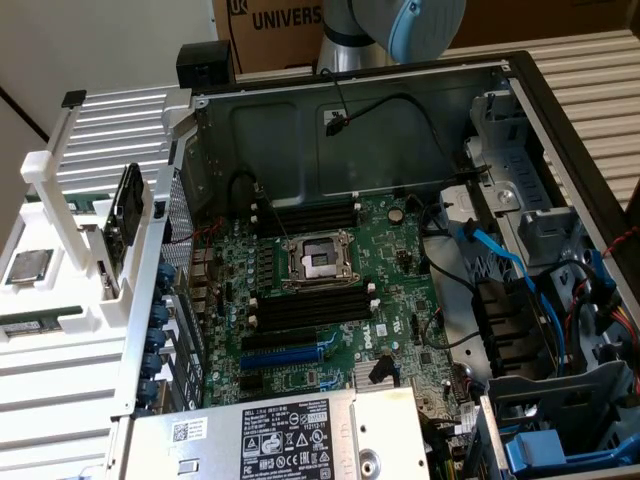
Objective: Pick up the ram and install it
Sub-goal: 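Insert the ram into the slot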
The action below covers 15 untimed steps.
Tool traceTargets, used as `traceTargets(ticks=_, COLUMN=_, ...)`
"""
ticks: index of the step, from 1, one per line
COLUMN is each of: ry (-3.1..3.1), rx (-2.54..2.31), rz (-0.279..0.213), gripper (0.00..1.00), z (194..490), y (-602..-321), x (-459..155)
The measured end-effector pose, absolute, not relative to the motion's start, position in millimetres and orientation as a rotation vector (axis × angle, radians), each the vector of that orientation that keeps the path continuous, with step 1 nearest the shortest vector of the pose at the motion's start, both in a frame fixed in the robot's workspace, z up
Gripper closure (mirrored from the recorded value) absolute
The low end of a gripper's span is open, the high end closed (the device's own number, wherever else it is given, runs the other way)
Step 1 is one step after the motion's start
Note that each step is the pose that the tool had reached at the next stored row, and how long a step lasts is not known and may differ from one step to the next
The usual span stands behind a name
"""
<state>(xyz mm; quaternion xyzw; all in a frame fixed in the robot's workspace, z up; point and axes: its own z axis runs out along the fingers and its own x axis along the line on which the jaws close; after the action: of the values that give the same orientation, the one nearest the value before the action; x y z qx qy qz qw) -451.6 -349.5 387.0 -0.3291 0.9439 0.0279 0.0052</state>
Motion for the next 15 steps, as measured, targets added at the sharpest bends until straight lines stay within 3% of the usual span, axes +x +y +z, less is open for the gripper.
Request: traceTargets(ticks=15, ry=2.806, rx=-1.4, rz=0.094, gripper=0.9, z=387.0, y=-349.4, x=-451.6)
